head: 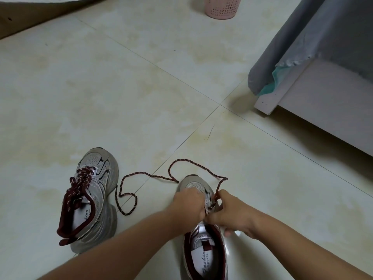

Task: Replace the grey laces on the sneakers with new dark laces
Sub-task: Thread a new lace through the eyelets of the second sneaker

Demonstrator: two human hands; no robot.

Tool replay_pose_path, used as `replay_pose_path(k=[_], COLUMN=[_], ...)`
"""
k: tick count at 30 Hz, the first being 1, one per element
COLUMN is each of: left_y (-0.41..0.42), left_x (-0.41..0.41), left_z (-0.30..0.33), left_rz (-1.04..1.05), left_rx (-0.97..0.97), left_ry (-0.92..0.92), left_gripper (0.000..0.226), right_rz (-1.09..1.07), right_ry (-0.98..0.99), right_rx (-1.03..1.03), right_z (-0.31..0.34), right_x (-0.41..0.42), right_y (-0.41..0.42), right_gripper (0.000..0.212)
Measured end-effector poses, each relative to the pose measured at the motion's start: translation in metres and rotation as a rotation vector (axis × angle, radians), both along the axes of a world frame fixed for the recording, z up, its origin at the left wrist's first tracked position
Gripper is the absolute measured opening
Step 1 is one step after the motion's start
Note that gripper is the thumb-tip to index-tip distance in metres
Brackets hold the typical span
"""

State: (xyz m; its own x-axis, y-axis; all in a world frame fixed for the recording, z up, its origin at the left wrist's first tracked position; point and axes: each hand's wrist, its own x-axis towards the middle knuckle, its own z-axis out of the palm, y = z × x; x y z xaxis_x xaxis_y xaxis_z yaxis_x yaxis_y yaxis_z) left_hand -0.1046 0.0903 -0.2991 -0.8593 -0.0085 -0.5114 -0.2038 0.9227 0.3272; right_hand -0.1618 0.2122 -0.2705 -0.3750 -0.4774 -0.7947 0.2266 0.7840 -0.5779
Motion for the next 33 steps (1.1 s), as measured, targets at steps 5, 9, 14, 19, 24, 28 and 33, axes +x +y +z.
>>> replay_pose_path(k=[5, 9, 14, 19, 24, 28, 33], left_y=[-0.016, -0.039, -0.07, -0.092, -0.076, -0.059, -0.037], left_x=[-0.006, -0.007, -0.015, -0.02, -0.02, -0.008, -0.001], left_z=[0.015, 0.054, 0.122, 0.175, 0.149, 0.108, 0.065], left_rz=[0.001, 0.191, 0.557, 0.55, 0.576, 0.444, 0.573], left_rx=[0.258, 0.565, 1.291, 1.6, 1.208, 0.876, 0.696], left_ry=[-0.103, -0.067, 0.143, 0.43, 0.321, 0.069, 0.128], left_gripper=[0.024, 0.023, 0.013, 0.022, 0.032, 0.03, 0.019], right_rz=[0.05, 0.038, 0.034, 0.062, -0.009, -0.177, -0.074], right_ry=[0.231, 0.29, 0.279, 0.287, 0.041, 0.035, -0.049], right_rx=[0.145, 0.15, 0.143, 0.154, 0.062, 0.06, -0.305], right_z=[-0.008, -0.01, -0.012, -0.016, -0.006, -0.016, 0.004], right_x=[0.015, 0.016, 0.017, 0.017, -0.007, -0.022, -0.014], right_y=[-0.006, -0.005, -0.003, -0.003, -0.004, -0.011, -0.022], right_gripper=[0.038, 0.04, 0.042, 0.043, 0.021, 0.009, 0.042])
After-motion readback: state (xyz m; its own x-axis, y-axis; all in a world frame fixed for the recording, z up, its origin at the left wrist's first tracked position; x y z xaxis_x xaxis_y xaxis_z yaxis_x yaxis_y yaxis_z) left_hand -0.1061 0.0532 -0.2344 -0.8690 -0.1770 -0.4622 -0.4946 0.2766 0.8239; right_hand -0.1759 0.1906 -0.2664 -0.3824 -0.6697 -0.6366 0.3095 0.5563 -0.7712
